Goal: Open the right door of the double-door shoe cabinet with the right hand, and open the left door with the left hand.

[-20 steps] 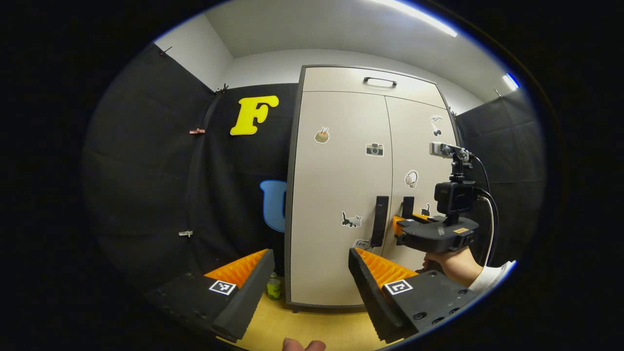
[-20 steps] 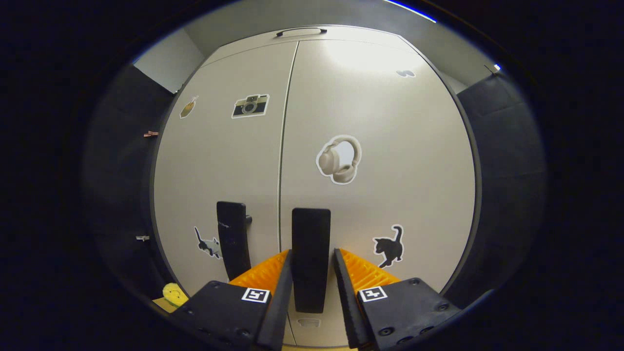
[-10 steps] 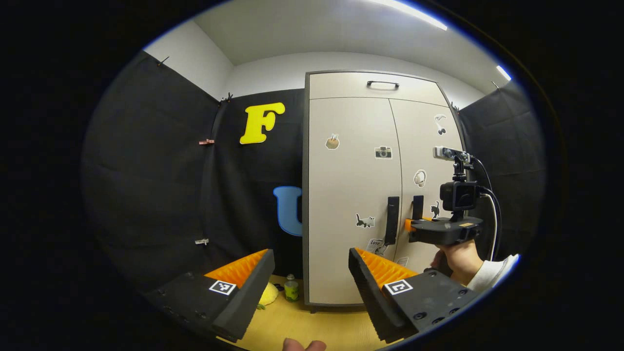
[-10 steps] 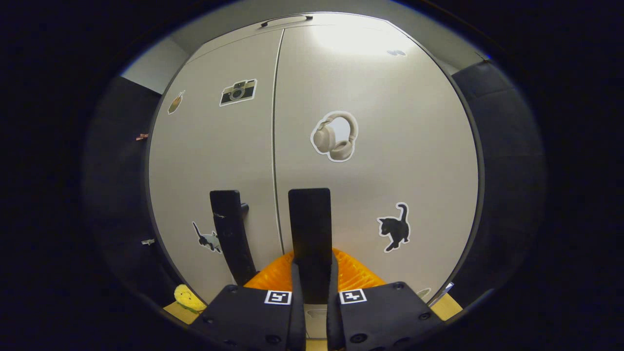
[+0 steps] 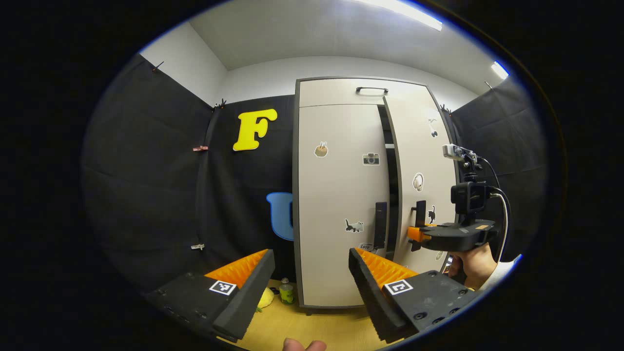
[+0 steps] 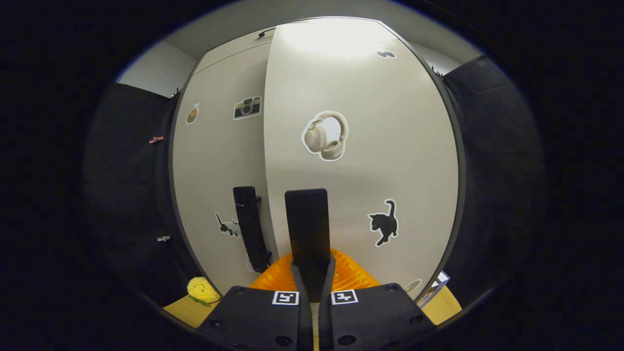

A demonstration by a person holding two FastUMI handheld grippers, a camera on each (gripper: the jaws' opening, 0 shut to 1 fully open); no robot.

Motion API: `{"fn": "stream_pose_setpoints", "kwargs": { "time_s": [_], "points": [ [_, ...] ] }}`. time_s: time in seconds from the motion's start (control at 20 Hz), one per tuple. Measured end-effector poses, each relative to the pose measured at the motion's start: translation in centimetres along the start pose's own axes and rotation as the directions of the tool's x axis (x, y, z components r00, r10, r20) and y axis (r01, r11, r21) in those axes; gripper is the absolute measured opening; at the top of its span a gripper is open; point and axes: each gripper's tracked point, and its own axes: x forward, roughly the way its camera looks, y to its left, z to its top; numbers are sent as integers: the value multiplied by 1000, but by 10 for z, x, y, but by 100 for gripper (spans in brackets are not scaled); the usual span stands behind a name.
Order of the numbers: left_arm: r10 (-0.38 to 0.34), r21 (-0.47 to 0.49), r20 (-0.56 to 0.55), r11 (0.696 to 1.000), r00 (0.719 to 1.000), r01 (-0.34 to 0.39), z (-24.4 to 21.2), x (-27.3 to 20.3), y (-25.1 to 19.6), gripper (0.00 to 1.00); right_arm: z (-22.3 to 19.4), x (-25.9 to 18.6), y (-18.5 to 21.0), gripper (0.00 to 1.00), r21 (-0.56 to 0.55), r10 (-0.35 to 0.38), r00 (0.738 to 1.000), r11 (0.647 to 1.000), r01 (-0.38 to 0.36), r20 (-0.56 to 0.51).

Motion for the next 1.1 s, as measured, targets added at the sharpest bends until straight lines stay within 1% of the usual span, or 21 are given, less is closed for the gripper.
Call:
{"fn": "stream_pose_setpoints", "kwargs": {
  "time_s": [0.15, 0.3, 0.6, 0.7, 0.95, 1.0, 1.05, 1.1],
  "points": [
    [-21, 6, 9, 1000, 1000, 21, 3, 1, -10, 95, 1, -28, -10, 9, 8, 14, 1000, 1000, -14, 3],
    [-40, -8, 8, 999, 999, 40, 3, 9, -19, 94, 2, -44, -17, 9, 6, 25, 1000, 1000, -25, -2],
    [-30, -27, 3, 999, 1000, 30, 6, 20, -38, 95, 7, -69, -38, 9, 3, 52, 999, 999, -53, 6],
    [-17, -32, 5, 999, 1000, 17, 8, 25, -44, 95, 9, -77, -46, 9, 12, 75, 997, 997, -75, 6],
    [55, -42, 1, 998, 998, -55, 12, 37, -61, 95, 11, -95, -79, 8, 6, 122, 993, 992, -122, 4],
    [64, -41, -7, 997, 998, -64, 13, 39, -66, 95, 12, -99, -88, 8, 5, 120, 993, 993, -120, 3],
    [71, -39, -10, 997, 997, -72, 14, 40, -72, 97, 13, -102, -98, 8, 1, 110, 994, 994, -110, 5],
    [77, -36, -10, 996, 997, -78, 16, 41, -78, 94, 15, -105, -110, 8, -10, 90, 996, 996, -90, 7]
  ]
}}
